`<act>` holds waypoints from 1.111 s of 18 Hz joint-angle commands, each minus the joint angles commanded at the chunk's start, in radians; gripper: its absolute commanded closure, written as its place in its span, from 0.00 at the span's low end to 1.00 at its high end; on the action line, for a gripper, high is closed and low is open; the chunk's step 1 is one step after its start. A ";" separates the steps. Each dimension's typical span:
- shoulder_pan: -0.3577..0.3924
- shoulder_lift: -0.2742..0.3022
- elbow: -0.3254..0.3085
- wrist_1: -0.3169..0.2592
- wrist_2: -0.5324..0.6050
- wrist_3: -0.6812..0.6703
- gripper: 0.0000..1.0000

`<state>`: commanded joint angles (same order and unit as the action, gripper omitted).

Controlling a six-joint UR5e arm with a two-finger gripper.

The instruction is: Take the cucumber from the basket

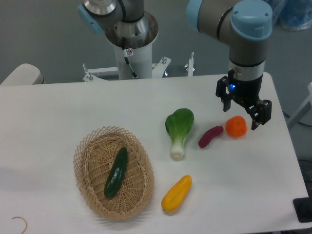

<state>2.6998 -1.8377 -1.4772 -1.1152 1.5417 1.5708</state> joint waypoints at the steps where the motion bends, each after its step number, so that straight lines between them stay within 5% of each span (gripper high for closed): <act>1: 0.000 0.000 0.000 0.000 0.002 0.000 0.00; 12: -0.058 0.058 -0.080 0.000 -0.005 -0.044 0.00; 17: -0.149 0.135 -0.199 0.000 -0.012 -0.375 0.00; 20: -0.239 0.114 -0.233 0.002 -0.012 -0.628 0.00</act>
<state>2.4609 -1.7241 -1.7104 -1.1137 1.5294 0.9427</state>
